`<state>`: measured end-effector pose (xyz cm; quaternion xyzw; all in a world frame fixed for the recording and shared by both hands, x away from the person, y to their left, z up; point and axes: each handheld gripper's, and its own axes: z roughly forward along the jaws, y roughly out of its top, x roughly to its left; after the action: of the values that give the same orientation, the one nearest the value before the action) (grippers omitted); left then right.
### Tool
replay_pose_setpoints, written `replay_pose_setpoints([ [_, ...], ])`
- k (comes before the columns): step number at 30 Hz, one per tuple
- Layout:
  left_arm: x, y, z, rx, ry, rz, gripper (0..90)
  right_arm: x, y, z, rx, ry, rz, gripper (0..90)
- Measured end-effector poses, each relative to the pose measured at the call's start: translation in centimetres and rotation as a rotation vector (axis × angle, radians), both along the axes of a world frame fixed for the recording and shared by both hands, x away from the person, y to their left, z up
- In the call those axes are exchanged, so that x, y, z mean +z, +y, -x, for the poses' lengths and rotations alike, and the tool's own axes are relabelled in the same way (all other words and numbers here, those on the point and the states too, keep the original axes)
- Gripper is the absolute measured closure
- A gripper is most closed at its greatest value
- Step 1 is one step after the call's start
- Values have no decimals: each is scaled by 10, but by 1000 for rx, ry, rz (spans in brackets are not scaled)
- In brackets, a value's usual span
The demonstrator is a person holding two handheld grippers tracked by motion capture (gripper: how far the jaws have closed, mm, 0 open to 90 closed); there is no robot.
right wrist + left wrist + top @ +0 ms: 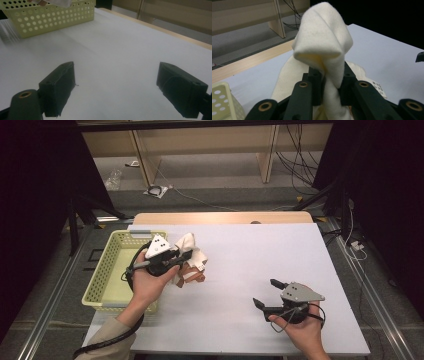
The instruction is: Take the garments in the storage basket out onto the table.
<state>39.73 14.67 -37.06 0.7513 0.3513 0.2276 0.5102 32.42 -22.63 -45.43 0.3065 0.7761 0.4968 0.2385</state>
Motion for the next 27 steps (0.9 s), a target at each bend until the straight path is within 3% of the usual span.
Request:
replay_pose_setpoints([
  [27,-5,-9,2,-17,-4,-19,758,0,0,-1,-1,0,-5,165],
])
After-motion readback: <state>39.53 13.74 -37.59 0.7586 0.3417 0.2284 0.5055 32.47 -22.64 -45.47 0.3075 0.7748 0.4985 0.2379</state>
